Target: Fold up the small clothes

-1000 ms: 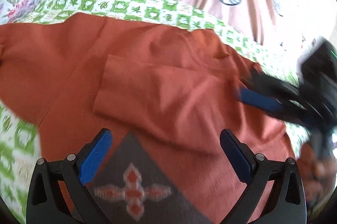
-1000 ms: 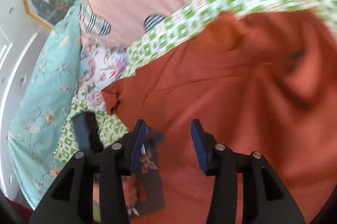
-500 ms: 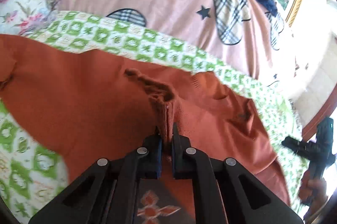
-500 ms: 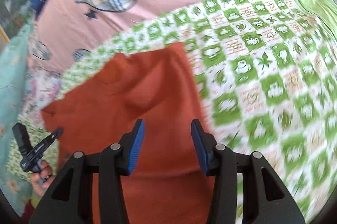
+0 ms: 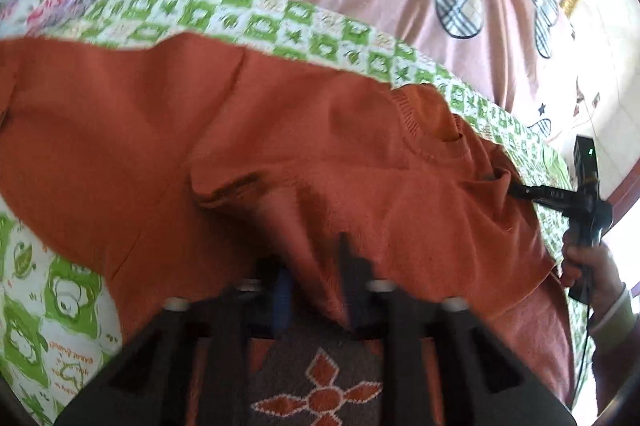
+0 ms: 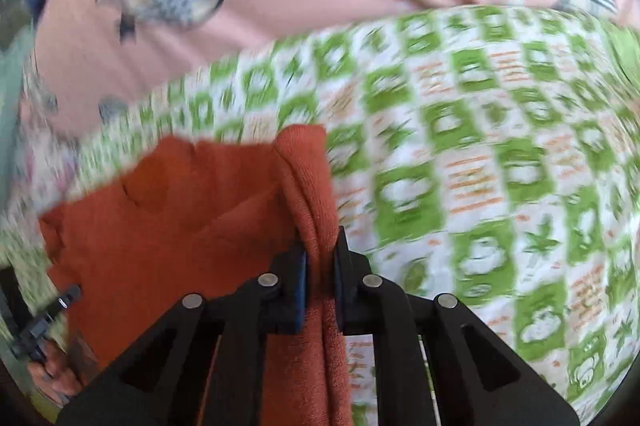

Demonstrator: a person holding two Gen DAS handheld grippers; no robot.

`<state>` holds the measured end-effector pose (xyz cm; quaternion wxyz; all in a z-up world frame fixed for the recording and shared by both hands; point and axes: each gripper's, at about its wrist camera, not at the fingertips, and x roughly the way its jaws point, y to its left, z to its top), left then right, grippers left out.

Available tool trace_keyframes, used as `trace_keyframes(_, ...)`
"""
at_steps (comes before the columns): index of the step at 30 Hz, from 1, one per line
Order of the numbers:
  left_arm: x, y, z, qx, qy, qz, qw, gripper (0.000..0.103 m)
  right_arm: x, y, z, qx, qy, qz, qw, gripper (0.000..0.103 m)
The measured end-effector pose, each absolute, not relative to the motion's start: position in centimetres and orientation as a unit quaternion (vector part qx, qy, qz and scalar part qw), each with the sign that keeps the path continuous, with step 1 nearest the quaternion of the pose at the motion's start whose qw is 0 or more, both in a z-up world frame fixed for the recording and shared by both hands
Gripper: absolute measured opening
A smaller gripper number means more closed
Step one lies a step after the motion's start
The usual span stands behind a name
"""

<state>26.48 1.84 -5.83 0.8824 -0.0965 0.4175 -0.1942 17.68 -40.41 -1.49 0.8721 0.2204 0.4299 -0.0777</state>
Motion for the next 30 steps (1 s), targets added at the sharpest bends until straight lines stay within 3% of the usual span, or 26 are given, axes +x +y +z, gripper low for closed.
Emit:
trace_keyframes(6,27.3,-0.1,-5.3,-0.075,0.397,-0.204,0.892,0.007,14.8,-45.1,-5.2,0.326,0.421,-0.110,0.839,0.011)
trace_keyframes(7,27.6,-0.5,-5.8,-0.068,0.406,-0.200,0.889,0.007,14.4,-45.2,-5.1,0.336,0.414,-0.106,0.839,0.015)
trace_keyframes(12,27.6,-0.2,-6.5,-0.066,0.421,-0.196,0.883,0.014,13.4,-43.0,-2.2,0.286,0.407,-0.117,0.859,0.020)
trace_keyframes(16,27.9,0.3,-6.6,-0.080,0.419,-0.197,0.882,0.013,11.8,-38.6,-1.3,0.261,0.418,-0.042,0.869,0.024)
trace_keyframes(18,27.6,-0.1,-6.6,-0.068,0.415,-0.195,0.886,0.011,11.6,-36.5,-2.6,0.237,0.454,-0.032,0.858,0.035)
trace_keyframes(20,27.4,-0.2,-6.5,-0.059,0.414,-0.189,0.889,0.009,11.1,-36.4,-4.3,0.202,0.486,-0.078,0.847,0.034)
trace_keyframes(23,27.5,0.6,-6.5,-0.064,0.419,-0.181,0.887,0.008,9.5,-37.9,-4.1,0.250,0.464,-0.091,0.845,0.030)
trace_keyframes(26,27.1,1.2,-6.6,-0.058,0.426,-0.177,0.885,0.009,8.2,-37.4,-1.9,0.224,0.447,-0.133,0.856,0.038)
trace_keyframes(28,26.4,1.7,-6.3,-0.052,0.427,-0.175,0.885,0.014,7.5,-36.8,-1.0,0.248,0.433,-0.103,0.861,0.052)
trace_keyframes(30,25.3,2.6,-5.7,-0.053,0.420,-0.169,0.890,0.018,7.2,-35.2,-0.5,0.250,0.431,-0.075,0.864,0.058)
